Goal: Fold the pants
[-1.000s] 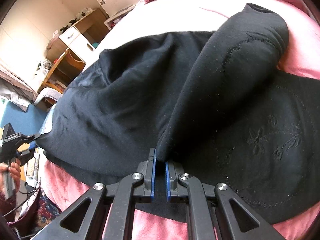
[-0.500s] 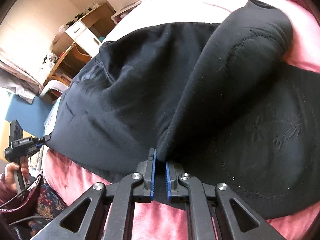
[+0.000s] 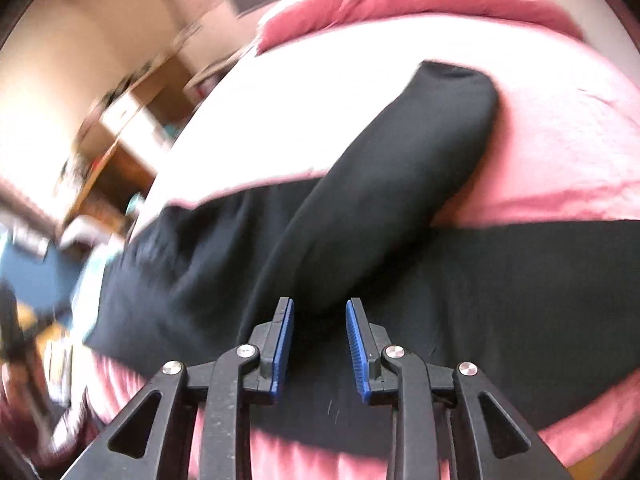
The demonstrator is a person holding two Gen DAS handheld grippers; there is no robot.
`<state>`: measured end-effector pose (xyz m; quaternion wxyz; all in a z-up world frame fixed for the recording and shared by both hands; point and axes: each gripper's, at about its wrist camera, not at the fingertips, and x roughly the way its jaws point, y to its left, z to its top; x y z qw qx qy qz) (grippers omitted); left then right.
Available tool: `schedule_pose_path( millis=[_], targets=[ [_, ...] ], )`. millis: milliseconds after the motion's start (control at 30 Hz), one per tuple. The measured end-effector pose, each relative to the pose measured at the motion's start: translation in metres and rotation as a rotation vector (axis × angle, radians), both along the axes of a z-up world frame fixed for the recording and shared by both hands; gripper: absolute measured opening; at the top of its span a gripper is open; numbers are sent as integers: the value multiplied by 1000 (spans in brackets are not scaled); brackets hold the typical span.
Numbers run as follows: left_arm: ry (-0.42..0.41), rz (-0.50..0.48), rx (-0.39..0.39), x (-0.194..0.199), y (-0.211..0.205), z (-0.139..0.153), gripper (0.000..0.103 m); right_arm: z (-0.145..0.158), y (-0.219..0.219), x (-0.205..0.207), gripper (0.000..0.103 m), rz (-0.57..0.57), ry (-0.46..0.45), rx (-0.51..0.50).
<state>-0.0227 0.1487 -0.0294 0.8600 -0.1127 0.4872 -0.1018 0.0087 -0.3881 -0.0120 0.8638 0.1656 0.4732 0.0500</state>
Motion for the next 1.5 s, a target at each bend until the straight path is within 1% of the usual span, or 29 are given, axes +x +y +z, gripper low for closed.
schedule_pose_path(
  millis=[67, 133, 167, 200, 233, 300, 333, 433, 500, 533, 567, 600, 633, 667, 700, 767, 833, 933, 967, 1033, 1100, 1167, 1233, 1367, 1400, 1433, 1500],
  targets=[
    [8, -93, 2, 4, -33, -8, 26, 4, -3, 25, 28, -61, -3, -32],
    [4, -183, 18, 5, -65, -13, 26, 4, 0, 48, 28, -95, -4, -26],
    [3, -216, 26, 6, -77, -15, 26, 5, 0, 57, 29, -110, -1, -28],
    [6, -249, 30, 8, -89, -19, 26, 4, 0, 69, 33, -133, 7, -41],
    [9, -266, 30, 11, -95, -21, 26, 4, 1, 83, 37, -150, 16, -56],
    [13, -297, 26, 14, -107, -24, 26, 1, 4, 108, 58, -170, 38, -78],
    [17, -307, 24, 16, -114, -23, 26, -2, 4, 121, 60, -185, 58, -99],
    [32, -325, 10, 23, -123, -23, 26, -13, 8, 151, 60, -211, 112, -184],
    [41, -331, 5, 25, -124, -25, 26, -25, 14, 172, 60, -195, 180, -261],
    [44, -336, 2, 25, -125, -26, 26, -30, 16, 175, 60, -190, 197, -291],
    [47, -340, 3, 25, -124, -25, 26, -35, 19, 180, 59, -174, 215, -324],
    [48, -344, 5, 26, -123, -24, 26, -40, 24, 184, 44, -150, 243, -370],
    [49, -348, 3, 26, -124, -24, 26, -44, 28, 187, 31, -136, 268, -446],
    [50, -355, -2, 27, -127, -24, 26, -42, 28, 186, 13, -124, 256, -466],
    [48, -362, -3, 27, -127, -24, 26, -38, 25, 183, 8, -128, 246, -443],
    [45, -371, -1, 26, -127, -23, 26, -22, 15, 169, 7, -153, 191, -398],
    [50, -380, -8, 27, -125, -24, 26, -3, 0, 148, 7, -196, 126, -327],
    [56, -392, -11, 28, -122, -25, 26, 23, -32, 104, 6, -284, 45, -222],
    [57, -396, -13, 27, -122, -25, 26, 28, -42, 89, 7, -314, 29, -186],
    [56, -413, -13, 25, -125, -26, 27, 33, -72, 47, 7, -397, -6, -88],
    [53, -430, -10, 22, -128, -27, 27, 29, -95, 6, 7, -472, -16, -4],
    [56, -449, -6, 22, -131, -28, 27, 19, -108, -28, 6, -525, -4, 31],
    [60, -465, 3, 21, -135, -29, 27, 3, -117, -61, 6, -559, 28, 52],
    [79, -485, 18, 20, -137, -32, 27, -23, -126, -95, 7, -603, 81, 88],
    [79, -488, 24, 19, -137, -31, 27, -27, -129, -100, 12, -610, 85, 96],
    [81, -488, 32, 20, -138, -32, 27, -29, -131, -102, 14, -621, 89, 90],
    [90, -490, 38, 21, -138, -32, 27, -30, -140, -104, 14, -632, 66, 97]
  ],
)
